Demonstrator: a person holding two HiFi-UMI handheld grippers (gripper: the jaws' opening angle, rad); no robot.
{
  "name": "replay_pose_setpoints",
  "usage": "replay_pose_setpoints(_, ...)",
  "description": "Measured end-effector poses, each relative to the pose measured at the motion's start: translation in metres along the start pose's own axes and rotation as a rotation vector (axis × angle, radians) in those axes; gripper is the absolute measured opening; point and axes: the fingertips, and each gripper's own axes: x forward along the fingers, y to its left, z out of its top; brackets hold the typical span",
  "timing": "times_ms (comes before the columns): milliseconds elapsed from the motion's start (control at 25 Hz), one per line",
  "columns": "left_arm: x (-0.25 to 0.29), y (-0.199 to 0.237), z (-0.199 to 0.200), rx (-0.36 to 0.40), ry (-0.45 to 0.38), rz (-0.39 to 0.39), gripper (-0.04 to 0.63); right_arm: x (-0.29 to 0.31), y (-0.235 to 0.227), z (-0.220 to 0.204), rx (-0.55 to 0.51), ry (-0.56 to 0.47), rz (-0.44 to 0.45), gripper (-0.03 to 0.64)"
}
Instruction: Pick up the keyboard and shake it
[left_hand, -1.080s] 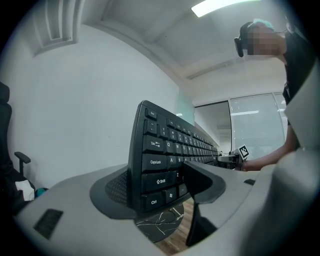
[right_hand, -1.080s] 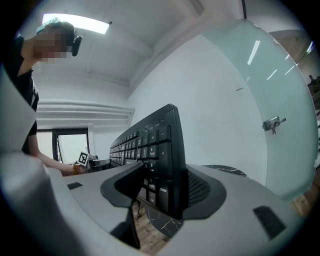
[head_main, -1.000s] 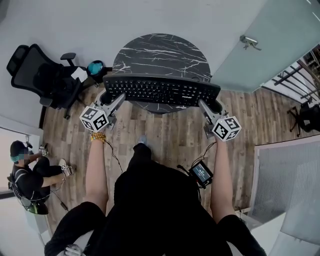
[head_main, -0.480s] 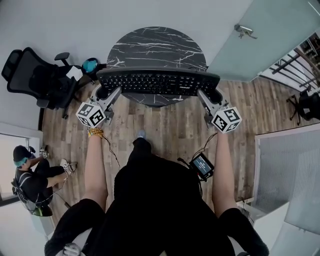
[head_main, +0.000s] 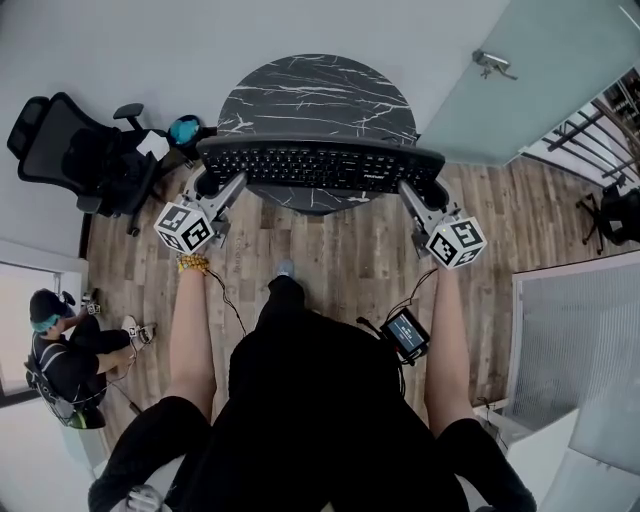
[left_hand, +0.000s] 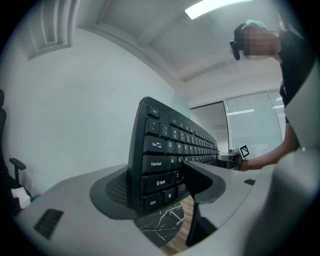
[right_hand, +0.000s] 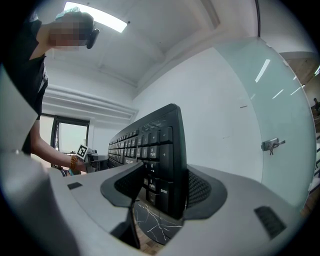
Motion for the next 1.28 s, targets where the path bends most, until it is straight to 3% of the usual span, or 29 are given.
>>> replay_pose_setpoints(1280, -0.028, -0.008, 0.028, 0.051, -0.046, 0.022, 0.305, 0.002, 0.023, 0.025, -0.097, -0.038, 0.037, 0.241)
